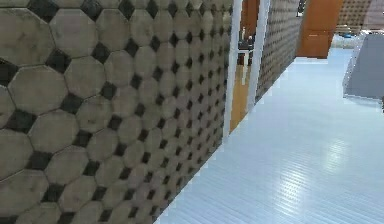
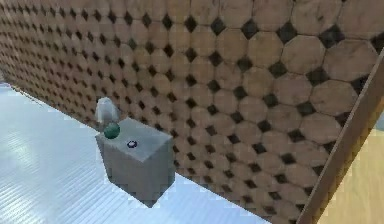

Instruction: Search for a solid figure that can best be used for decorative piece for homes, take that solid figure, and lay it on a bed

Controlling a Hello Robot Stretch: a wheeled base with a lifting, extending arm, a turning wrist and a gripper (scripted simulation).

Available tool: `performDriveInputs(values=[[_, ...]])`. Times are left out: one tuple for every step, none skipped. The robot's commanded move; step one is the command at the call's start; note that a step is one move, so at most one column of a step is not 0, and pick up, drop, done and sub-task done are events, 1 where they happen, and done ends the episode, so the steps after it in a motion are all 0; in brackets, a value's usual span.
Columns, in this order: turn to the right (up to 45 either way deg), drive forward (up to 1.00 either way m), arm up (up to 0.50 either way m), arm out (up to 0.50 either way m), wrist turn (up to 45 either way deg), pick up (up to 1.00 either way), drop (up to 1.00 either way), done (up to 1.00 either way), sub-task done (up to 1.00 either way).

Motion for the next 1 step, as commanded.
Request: performDriveInputs(values=[[27.0, 0.0, 0.0, 0.0, 0.0, 0.0, 0.0, 0.0, 0.0]])
